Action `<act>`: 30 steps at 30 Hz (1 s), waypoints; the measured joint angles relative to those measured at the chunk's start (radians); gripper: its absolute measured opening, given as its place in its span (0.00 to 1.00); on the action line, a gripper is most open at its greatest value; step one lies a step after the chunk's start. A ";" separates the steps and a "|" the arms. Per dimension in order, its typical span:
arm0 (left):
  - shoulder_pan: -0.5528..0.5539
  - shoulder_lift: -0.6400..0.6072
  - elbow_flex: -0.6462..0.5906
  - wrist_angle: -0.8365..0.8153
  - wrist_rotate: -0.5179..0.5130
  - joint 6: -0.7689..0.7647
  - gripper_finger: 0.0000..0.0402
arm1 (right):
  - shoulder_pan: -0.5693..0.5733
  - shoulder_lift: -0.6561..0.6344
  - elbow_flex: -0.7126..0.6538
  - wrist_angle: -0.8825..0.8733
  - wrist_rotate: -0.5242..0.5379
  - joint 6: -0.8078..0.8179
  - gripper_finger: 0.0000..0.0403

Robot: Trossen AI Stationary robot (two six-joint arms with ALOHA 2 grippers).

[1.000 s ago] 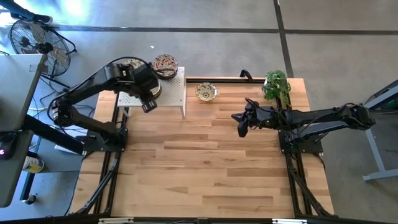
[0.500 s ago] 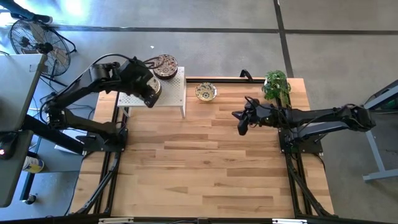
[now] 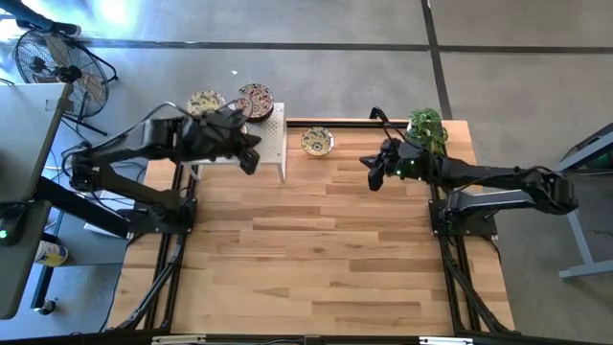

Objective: Pick & Place Mini bowls
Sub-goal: Stack the yellow patterned bowl on the stacked yellow patterned bowls on the shelf

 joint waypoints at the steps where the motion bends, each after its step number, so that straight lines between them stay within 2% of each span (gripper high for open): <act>1: -0.016 0.000 -0.024 0.034 -0.008 -0.005 0.00 | -0.016 0.000 0.000 0.000 -0.014 0.000 0.00; 8: -0.085 -0.043 -0.240 0.293 0.011 -0.007 0.00 | -0.100 0.002 0.020 -0.006 -0.162 0.026 0.00; 14: -0.102 -0.100 -0.449 0.562 0.064 0.010 0.00 | -0.104 0.029 0.112 -0.071 -0.120 0.043 0.00; 20: -0.102 -0.200 -0.647 0.800 0.115 0.020 0.00 | -0.120 0.172 0.227 -0.180 -0.124 0.117 0.00; 25: -0.102 -0.295 -0.729 0.841 0.120 0.029 0.00 | -0.131 0.312 0.302 -0.330 -0.114 0.179 0.07; 30: -0.100 -0.346 -0.751 0.820 0.121 0.069 0.00 | -0.164 0.447 0.354 -0.344 -0.143 0.261 0.23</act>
